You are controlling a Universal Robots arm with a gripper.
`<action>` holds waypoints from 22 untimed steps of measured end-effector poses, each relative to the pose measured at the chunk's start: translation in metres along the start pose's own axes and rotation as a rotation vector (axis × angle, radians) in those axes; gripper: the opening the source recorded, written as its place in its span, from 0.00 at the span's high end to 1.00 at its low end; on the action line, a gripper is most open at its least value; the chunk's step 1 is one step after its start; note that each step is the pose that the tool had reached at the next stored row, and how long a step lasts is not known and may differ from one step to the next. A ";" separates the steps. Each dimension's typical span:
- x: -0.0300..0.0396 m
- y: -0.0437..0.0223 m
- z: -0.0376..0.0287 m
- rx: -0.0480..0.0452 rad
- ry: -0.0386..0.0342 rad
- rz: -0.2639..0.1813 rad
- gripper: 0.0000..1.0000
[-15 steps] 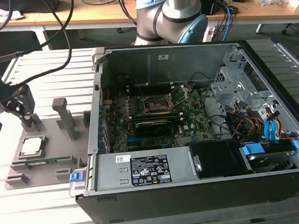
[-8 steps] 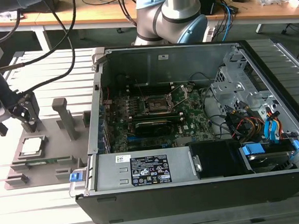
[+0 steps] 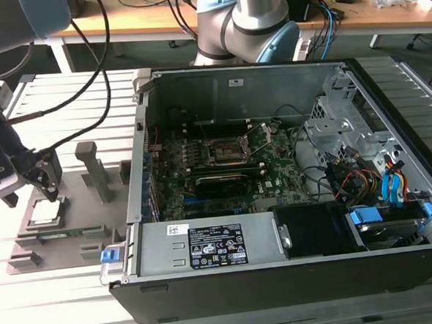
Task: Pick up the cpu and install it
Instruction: 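Pick up the cpu and move it towards the insertion slot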
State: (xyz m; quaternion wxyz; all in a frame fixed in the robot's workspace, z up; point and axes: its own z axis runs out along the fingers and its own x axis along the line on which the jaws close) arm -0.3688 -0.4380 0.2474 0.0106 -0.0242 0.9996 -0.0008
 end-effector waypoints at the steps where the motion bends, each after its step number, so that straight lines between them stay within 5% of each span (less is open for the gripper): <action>1: 0.0005 0.0001 0.0039 -0.0001 -0.0001 -0.002 0.32; 6: 0.0026 0.0009 0.0152 -0.0001 0.0008 -0.007 0.32; 9: 0.0026 0.0017 0.0170 -0.0011 0.0193 -0.007 0.32; 15: 0.0027 0.0054 0.0299 -0.0013 0.0193 -0.007 0.32; 22: 0.0031 0.0073 0.0376 -0.0020 0.0193 -0.007 0.32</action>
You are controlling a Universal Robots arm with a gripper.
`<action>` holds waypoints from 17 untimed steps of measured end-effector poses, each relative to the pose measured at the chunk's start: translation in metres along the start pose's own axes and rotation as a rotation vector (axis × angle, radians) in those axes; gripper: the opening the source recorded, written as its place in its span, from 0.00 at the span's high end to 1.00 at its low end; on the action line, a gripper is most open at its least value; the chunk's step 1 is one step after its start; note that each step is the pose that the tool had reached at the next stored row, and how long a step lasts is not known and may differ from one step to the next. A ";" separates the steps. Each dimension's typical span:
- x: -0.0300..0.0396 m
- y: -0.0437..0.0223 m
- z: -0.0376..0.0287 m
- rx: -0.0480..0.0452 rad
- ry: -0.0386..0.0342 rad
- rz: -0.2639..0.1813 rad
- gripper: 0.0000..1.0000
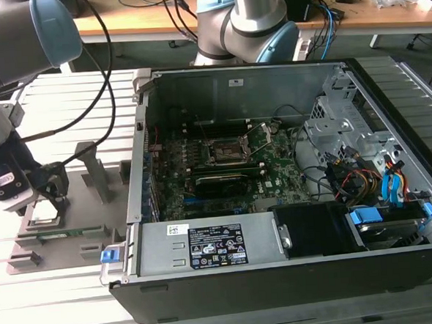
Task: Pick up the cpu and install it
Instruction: 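Pick up the cpu and move it towards the insertion slot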
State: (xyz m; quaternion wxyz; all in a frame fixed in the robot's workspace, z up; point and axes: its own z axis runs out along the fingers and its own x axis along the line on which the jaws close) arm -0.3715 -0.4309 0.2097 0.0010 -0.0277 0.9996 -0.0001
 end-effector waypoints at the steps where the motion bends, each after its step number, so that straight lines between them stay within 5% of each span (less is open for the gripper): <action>1: 0.0000 0.0001 0.0030 0.0000 0.0000 0.000 0.32; 9: 0.0000 0.0023 0.0175 -0.0048 -0.0003 -0.001 0.32; 11: 0.0000 0.0026 0.0180 -0.0071 -0.0001 -0.001 0.32; 12: 0.0000 0.0031 0.0187 -0.0164 -0.0010 -0.001 0.32; 17: 0.0000 0.0033 0.0203 -0.0177 -0.0010 -0.002 0.32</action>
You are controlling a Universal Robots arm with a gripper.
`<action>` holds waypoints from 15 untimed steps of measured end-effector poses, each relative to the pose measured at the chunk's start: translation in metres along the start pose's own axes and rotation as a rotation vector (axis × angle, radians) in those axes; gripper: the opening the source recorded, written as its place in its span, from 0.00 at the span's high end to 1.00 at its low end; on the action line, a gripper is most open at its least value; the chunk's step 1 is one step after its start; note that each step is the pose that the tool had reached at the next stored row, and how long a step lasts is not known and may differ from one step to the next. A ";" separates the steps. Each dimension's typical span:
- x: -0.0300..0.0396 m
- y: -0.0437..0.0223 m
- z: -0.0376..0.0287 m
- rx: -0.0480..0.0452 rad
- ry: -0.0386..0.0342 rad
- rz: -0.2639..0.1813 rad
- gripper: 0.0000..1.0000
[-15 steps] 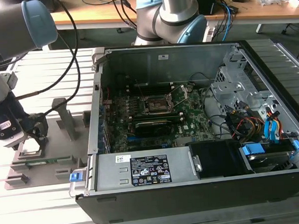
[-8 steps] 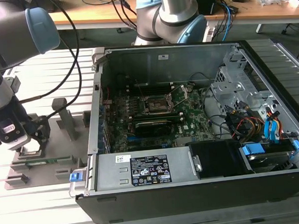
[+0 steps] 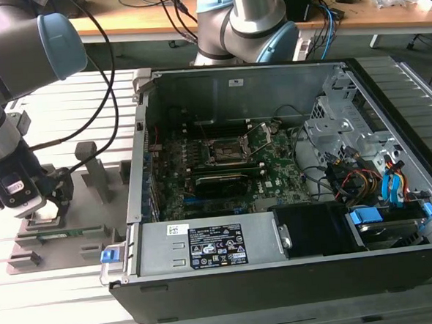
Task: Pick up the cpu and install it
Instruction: 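Pick up the cpu and move it towards the insertion slot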
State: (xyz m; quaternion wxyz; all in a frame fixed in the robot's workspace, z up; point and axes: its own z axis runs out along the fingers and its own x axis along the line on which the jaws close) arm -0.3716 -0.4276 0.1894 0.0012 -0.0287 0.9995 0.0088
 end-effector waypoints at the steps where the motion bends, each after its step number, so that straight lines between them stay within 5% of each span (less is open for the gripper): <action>1: 0.0000 0.0000 0.0000 0.0000 0.0000 0.000 0.32; 4: 0.0002 0.0001 -0.0001 0.0002 0.0005 0.000 0.45; 15: 0.0000 0.0000 0.0002 0.0000 0.0001 0.000 0.45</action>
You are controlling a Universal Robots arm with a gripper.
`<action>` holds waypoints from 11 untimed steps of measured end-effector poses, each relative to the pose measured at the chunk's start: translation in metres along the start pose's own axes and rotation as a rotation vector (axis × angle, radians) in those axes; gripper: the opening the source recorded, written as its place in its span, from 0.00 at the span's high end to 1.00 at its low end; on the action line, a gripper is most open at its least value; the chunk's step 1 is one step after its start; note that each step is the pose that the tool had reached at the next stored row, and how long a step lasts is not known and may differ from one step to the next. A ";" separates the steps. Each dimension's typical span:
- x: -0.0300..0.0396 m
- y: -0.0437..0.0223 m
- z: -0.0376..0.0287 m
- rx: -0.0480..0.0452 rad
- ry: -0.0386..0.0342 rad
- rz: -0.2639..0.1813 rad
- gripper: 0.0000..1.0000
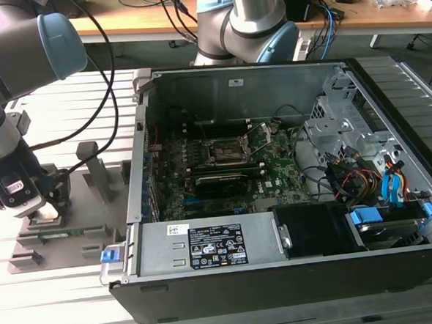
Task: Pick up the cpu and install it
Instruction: 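Pick up the cpu and move it towards the insertion slot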
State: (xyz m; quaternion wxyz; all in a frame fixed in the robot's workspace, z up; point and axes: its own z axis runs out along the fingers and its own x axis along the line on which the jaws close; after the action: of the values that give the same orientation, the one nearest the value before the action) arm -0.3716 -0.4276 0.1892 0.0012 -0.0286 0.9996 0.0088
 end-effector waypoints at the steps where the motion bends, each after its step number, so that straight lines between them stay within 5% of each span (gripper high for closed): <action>1: 0.0000 0.0000 0.0000 0.0000 0.0000 0.000 0.45; 11: -0.0001 0.0004 -0.0177 -0.0002 -0.0003 0.000 0.45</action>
State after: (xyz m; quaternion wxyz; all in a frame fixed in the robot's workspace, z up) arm -0.3716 -0.4275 0.2069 0.0013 -0.0287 0.9995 0.0089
